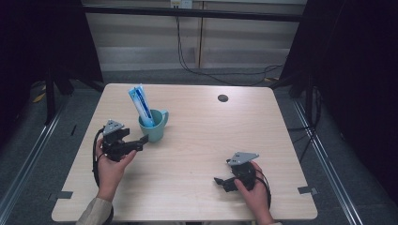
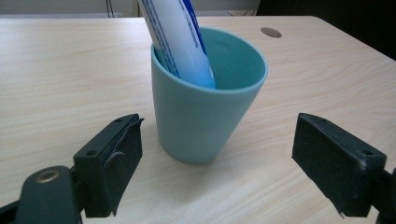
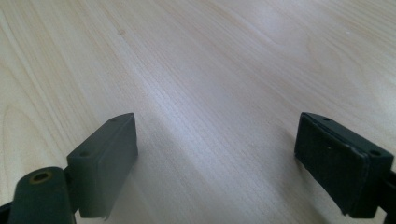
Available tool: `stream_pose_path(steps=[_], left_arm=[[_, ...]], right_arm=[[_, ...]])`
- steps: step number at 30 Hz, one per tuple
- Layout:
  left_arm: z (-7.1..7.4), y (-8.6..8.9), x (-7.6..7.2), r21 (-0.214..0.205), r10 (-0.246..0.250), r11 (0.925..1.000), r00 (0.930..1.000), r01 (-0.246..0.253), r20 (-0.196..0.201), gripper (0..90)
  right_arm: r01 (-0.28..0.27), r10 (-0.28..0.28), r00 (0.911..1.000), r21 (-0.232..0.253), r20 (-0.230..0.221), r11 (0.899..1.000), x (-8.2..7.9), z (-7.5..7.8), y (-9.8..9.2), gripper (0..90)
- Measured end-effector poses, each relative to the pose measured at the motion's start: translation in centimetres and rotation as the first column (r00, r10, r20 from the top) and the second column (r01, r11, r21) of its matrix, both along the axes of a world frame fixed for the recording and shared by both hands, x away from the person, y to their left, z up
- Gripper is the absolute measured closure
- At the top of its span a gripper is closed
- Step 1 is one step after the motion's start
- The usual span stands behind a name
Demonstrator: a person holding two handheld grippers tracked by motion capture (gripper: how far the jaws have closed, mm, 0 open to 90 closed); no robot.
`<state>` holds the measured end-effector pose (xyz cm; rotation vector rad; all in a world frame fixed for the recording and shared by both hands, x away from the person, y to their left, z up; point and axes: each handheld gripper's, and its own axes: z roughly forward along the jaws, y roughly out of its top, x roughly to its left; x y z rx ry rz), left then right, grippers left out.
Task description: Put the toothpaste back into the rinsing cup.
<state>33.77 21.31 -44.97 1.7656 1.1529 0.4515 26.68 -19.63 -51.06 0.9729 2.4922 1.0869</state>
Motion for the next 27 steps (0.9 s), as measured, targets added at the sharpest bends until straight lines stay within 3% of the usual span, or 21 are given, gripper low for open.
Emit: stream_pose_path(steps=[11, 22, 27], left_arm=[[-2.1, 0.3, -1.0, 0.026, -0.006, 0.9996, 0.9994, 0.007, -0.035, 15.6], [-3.9, 0.5, -1.8, 0.108, -0.026, 0.9936, 0.9975, 0.033, -0.066, 15.4], [-4.4, 0.7, -1.9, 0.124, -0.034, 0.9913, 0.9958, 0.045, -0.085, 15.2]], right_arm=[[0.001, -0.001, 1.0000, 0.000, 0.000, 1.000, 0.0, 0.0, 0.0, 12.8], [0.000, 0.000, 1.0000, 0.000, 0.000, 1.000, 0.0, 0.0, 0.0, 12.8], [-0.001, 0.001, 1.0000, 0.000, 0.001, 1.000, 0.0, 0.0, 0.0, 12.8]])
